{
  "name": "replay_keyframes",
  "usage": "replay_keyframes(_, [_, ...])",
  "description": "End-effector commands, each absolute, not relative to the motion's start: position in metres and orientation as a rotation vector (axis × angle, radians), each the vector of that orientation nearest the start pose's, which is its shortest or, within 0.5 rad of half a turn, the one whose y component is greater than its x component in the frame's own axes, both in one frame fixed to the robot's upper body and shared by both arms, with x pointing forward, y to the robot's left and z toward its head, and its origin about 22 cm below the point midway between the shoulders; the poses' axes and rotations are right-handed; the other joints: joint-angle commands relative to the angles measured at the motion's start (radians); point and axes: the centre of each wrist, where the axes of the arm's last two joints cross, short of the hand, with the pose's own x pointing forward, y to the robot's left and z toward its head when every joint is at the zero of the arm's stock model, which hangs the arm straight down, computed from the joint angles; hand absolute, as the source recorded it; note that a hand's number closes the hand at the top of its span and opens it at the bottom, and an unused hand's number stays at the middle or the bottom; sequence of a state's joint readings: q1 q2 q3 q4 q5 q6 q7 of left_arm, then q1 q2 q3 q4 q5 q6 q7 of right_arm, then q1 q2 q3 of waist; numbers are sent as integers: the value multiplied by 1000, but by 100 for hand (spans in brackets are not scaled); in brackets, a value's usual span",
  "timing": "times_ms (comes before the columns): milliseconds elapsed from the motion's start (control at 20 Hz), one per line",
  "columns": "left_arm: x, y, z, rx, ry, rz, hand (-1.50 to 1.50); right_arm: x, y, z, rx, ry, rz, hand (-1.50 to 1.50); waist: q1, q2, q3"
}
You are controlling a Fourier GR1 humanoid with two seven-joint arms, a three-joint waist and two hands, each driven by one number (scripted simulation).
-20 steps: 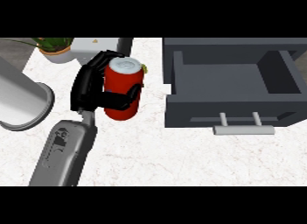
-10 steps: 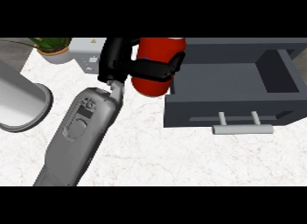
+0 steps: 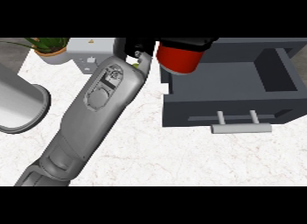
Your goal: Pick up the can, place it into the drawer and close the drawer
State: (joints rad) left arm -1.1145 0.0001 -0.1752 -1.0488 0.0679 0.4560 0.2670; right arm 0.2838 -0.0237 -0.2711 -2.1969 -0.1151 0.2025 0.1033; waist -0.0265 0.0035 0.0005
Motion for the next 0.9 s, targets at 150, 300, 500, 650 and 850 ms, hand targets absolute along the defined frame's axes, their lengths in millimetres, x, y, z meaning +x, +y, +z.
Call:
replay_keyframes(150, [397, -2, 234, -10, -1806, -191, 150, 141, -301, 113, -159, -1835, -35, -150, -10, 0, 0])
replay_keyframes(300, [411, -7, 243, 15, -1771, -199, 150, 162, -315, 105, -169, -1823, -14, -150, -16, 6, 1])
replay_keyframes(500, [402, -25, 249, 15, -1775, -233, 150, 158, -306, 102, -172, -1848, -34, -150, -21, 3, 1])
replay_keyframes(650, [414, -17, 235, 40, -1780, -231, 150, 152, -291, 99, -170, -1841, -15, -150, -21, 5, 1])
replay_keyframes(850, [421, -23, 244, 91, -1786, -257, 150, 154, -291, 93, -166, -1845, -10, -150, -33, 9, 2])
